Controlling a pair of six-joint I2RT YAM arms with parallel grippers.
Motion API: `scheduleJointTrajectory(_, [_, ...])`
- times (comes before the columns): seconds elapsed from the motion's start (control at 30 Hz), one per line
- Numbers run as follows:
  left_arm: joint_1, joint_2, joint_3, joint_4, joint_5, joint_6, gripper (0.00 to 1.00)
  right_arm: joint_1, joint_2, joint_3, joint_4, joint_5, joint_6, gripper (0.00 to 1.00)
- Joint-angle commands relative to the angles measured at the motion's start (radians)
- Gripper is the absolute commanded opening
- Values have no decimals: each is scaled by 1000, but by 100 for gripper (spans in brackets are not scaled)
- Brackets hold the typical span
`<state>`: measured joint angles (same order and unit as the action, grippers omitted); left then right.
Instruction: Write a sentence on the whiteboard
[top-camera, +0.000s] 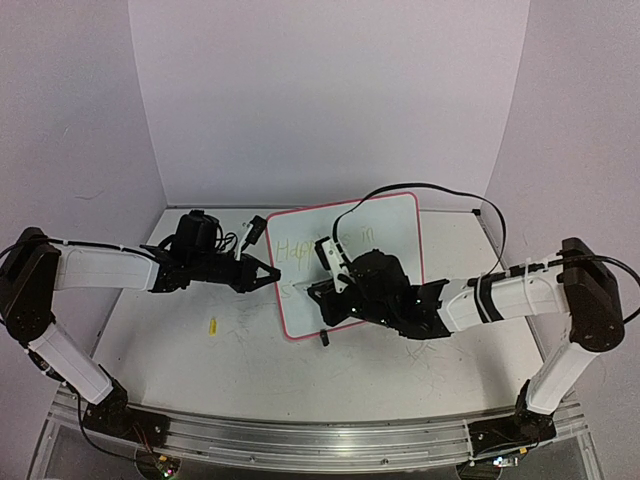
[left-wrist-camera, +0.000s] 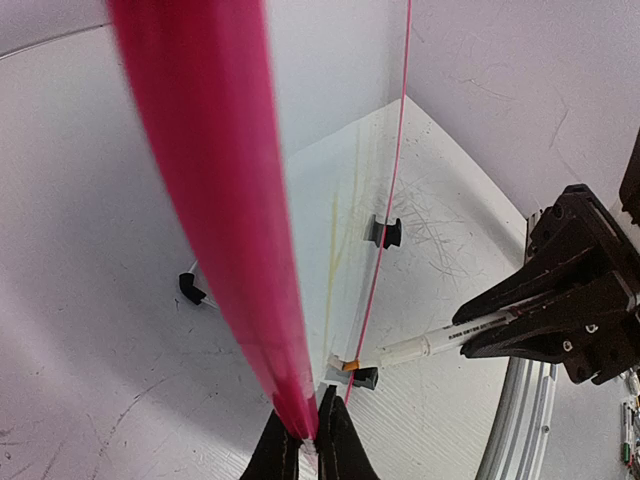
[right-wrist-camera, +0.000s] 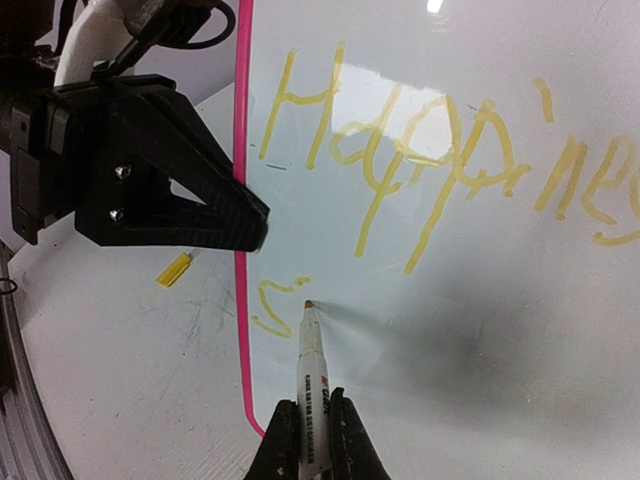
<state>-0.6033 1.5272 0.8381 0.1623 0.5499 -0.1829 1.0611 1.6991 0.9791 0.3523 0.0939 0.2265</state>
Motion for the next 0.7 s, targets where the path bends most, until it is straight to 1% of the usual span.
scheduleJointTrajectory(0.0, [-1, -7, 35, -27, -76, 69, 0, -2, 20, 26, 28, 31, 11, 0])
scheduleJointTrajectory(0.23, [-1, -7, 36, -27, -76, 69, 0, -1, 10, 23, -3, 57, 5, 0])
scheduleJointTrajectory(0.67, [-1, -7, 37, -27, -73, 68, 0, 11, -5, -14, -23, 43, 32, 0])
